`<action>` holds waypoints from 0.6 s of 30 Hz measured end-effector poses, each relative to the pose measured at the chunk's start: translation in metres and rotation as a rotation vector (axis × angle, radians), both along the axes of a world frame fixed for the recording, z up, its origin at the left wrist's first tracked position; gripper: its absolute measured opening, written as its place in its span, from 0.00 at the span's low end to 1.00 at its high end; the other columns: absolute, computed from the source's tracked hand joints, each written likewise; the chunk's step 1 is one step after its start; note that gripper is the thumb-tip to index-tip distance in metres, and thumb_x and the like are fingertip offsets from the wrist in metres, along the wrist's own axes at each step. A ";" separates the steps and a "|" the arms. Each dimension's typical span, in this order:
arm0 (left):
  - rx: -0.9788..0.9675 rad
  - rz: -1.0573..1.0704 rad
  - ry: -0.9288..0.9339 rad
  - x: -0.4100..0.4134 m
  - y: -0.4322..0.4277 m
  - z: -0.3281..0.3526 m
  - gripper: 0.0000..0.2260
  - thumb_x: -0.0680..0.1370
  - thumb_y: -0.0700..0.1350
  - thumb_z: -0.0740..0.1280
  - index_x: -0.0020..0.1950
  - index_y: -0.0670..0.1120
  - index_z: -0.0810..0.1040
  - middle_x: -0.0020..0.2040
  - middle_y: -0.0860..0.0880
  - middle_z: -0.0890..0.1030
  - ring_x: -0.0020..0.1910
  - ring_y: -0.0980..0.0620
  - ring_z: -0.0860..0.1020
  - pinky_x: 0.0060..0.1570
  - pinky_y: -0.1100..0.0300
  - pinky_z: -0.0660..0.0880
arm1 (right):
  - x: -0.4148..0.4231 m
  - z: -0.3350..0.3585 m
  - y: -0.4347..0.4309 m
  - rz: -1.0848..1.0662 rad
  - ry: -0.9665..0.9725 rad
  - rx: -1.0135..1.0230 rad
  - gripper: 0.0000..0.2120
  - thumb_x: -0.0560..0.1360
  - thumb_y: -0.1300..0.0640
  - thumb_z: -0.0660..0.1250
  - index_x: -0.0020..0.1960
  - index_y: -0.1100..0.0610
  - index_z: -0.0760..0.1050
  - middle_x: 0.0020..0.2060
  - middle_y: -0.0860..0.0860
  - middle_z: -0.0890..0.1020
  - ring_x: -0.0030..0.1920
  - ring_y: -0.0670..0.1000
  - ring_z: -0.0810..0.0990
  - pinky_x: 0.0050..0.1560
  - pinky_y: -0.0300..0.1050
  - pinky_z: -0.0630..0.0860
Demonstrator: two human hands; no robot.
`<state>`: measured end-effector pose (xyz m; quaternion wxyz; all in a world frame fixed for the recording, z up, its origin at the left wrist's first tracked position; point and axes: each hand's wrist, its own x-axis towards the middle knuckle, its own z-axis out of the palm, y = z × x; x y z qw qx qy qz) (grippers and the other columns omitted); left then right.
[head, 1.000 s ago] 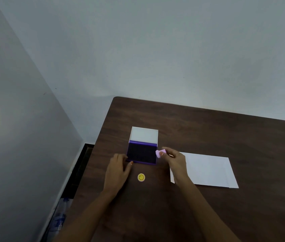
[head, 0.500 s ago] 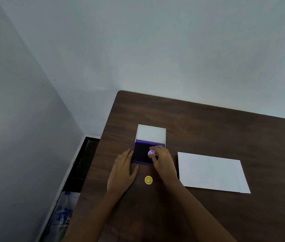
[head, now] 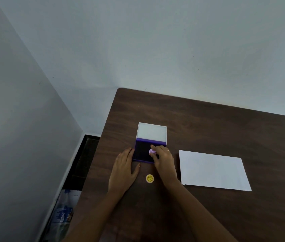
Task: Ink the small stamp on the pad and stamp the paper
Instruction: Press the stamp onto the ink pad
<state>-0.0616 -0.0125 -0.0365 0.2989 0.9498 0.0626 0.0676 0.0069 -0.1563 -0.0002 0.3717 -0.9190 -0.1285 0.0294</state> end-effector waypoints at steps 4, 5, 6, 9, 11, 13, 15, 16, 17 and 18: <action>0.002 0.000 0.004 0.000 0.000 0.000 0.28 0.74 0.50 0.66 0.70 0.45 0.60 0.70 0.43 0.68 0.69 0.48 0.64 0.68 0.54 0.55 | -0.001 0.003 0.001 -0.007 0.009 -0.002 0.13 0.74 0.62 0.65 0.58 0.61 0.74 0.55 0.59 0.80 0.57 0.54 0.76 0.55 0.43 0.71; 0.001 0.001 0.002 0.000 0.000 0.000 0.28 0.74 0.50 0.66 0.70 0.45 0.60 0.70 0.43 0.68 0.69 0.48 0.65 0.68 0.54 0.56 | 0.000 0.004 0.002 -0.006 0.018 -0.002 0.12 0.74 0.62 0.65 0.58 0.61 0.74 0.55 0.59 0.80 0.56 0.54 0.76 0.56 0.43 0.72; -0.002 0.003 0.002 0.001 0.000 0.000 0.28 0.74 0.50 0.66 0.70 0.45 0.61 0.69 0.43 0.69 0.69 0.48 0.65 0.67 0.54 0.57 | 0.001 0.006 0.002 0.002 0.031 0.000 0.12 0.74 0.62 0.65 0.57 0.62 0.75 0.54 0.59 0.80 0.56 0.54 0.77 0.56 0.44 0.73; -0.009 0.008 0.005 0.000 0.000 0.001 0.28 0.74 0.50 0.66 0.70 0.45 0.60 0.69 0.43 0.69 0.69 0.48 0.65 0.67 0.55 0.56 | 0.006 0.014 0.001 -0.025 0.112 0.077 0.08 0.74 0.63 0.65 0.52 0.62 0.77 0.50 0.59 0.82 0.53 0.55 0.78 0.52 0.42 0.74; -0.029 0.012 0.009 -0.001 0.000 0.002 0.27 0.74 0.51 0.66 0.70 0.46 0.60 0.69 0.44 0.68 0.69 0.49 0.64 0.67 0.55 0.55 | 0.008 0.021 -0.003 -0.195 0.206 0.256 0.06 0.73 0.61 0.67 0.49 0.60 0.78 0.47 0.56 0.83 0.50 0.53 0.80 0.45 0.33 0.73; -0.046 0.018 0.022 0.000 0.000 0.003 0.28 0.75 0.52 0.65 0.71 0.47 0.59 0.70 0.44 0.67 0.70 0.49 0.63 0.68 0.55 0.55 | 0.010 0.030 -0.010 -0.410 0.395 0.533 0.10 0.71 0.59 0.69 0.52 0.59 0.77 0.47 0.53 0.82 0.50 0.51 0.79 0.43 0.33 0.73; -0.050 0.020 0.045 0.000 0.000 0.003 0.28 0.75 0.53 0.64 0.71 0.48 0.58 0.71 0.45 0.66 0.70 0.49 0.62 0.69 0.54 0.55 | 0.011 0.041 -0.018 -0.575 0.769 1.079 0.13 0.72 0.61 0.67 0.57 0.61 0.75 0.49 0.56 0.81 0.51 0.52 0.79 0.42 0.40 0.79; -0.052 0.023 0.053 0.000 0.000 0.003 0.28 0.75 0.53 0.64 0.71 0.48 0.58 0.71 0.45 0.66 0.70 0.49 0.62 0.69 0.53 0.55 | 0.011 0.046 -0.023 -0.621 0.955 1.360 0.13 0.71 0.64 0.66 0.56 0.63 0.74 0.47 0.58 0.82 0.50 0.53 0.79 0.39 0.42 0.82; -0.053 0.028 0.059 0.000 0.000 0.003 0.28 0.75 0.53 0.65 0.71 0.48 0.58 0.71 0.45 0.66 0.70 0.49 0.62 0.69 0.53 0.56 | 0.009 0.051 -0.027 -0.643 1.077 1.549 0.14 0.70 0.66 0.66 0.55 0.64 0.74 0.43 0.60 0.83 0.48 0.54 0.80 0.37 0.42 0.82; -0.053 0.033 0.066 0.000 0.000 0.003 0.28 0.75 0.52 0.65 0.71 0.48 0.58 0.71 0.45 0.66 0.70 0.49 0.62 0.69 0.53 0.57 | 0.007 0.055 -0.031 -0.630 1.137 1.650 0.15 0.67 0.68 0.67 0.54 0.65 0.74 0.39 0.61 0.84 0.46 0.54 0.80 0.35 0.43 0.82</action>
